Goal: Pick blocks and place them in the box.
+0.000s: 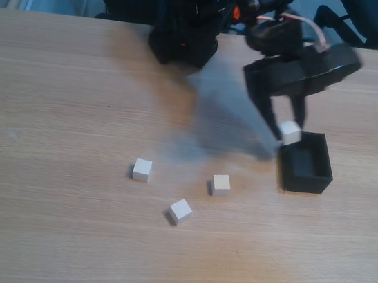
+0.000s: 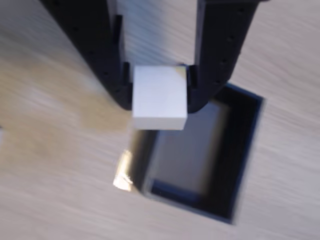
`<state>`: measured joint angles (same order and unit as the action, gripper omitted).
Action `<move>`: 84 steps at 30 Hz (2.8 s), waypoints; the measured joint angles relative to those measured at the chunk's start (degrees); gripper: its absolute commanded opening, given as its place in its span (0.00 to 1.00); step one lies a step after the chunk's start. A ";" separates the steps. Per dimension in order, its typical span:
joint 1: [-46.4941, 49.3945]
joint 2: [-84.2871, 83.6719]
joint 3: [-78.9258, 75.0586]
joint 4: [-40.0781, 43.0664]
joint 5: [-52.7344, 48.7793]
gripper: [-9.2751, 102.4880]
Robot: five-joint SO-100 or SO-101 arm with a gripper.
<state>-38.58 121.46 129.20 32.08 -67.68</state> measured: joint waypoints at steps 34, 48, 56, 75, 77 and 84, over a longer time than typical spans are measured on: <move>28.56 -1.85 5.36 2.55 -8.09 0.25; 26.28 -11.34 5.45 -2.64 -7.21 0.26; 25.22 -19.42 -1.14 -5.71 -6.77 0.26; 25.84 -26.98 -4.57 -8.26 -6.24 0.08; 25.49 -26.46 -4.57 -8.09 -6.24 0.08; 19.60 -14.24 -3.08 -3.43 -6.15 0.08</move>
<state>-18.98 107.23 126.12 28.65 -73.83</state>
